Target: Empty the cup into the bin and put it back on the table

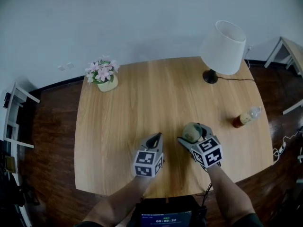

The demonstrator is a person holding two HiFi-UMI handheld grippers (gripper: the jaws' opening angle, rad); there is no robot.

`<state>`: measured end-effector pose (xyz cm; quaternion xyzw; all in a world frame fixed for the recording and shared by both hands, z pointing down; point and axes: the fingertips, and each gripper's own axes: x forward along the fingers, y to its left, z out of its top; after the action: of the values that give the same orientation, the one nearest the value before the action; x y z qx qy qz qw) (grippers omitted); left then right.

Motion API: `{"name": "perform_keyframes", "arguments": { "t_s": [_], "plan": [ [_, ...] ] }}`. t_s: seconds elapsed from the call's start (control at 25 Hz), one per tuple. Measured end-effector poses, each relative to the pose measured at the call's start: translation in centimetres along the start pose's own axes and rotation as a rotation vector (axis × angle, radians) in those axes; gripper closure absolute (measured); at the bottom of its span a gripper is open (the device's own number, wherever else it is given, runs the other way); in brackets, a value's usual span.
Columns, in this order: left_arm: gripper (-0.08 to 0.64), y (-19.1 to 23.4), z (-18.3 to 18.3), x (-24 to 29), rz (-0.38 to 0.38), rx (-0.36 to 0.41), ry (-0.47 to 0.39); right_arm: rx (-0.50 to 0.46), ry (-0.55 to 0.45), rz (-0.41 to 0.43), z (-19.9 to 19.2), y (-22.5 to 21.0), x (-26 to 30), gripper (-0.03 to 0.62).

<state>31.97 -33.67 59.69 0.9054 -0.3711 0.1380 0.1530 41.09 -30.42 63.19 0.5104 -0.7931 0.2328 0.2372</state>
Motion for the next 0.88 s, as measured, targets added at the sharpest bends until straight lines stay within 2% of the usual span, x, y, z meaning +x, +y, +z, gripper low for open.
{"name": "perform_keyframes", "arguments": {
  "t_s": [0.32, 0.64, 0.88],
  "plan": [
    [0.568, 0.4, -2.1, 2.3, 0.002, -0.013, 0.045, -0.033, 0.032, -0.008, -2.8, 0.0, 2.6, 0.195],
    [0.568, 1.0, -2.9, 2.9, 0.009, -0.016, 0.052, -0.051, -0.024, -0.047, -2.6, -0.2, 2.8, 0.193],
    [0.568, 1.0, -3.2, 2.8, 0.021, -0.023, 0.054, -0.059, -0.067, -0.038, -2.3, -0.1, 2.8, 0.193]
  ]
}}
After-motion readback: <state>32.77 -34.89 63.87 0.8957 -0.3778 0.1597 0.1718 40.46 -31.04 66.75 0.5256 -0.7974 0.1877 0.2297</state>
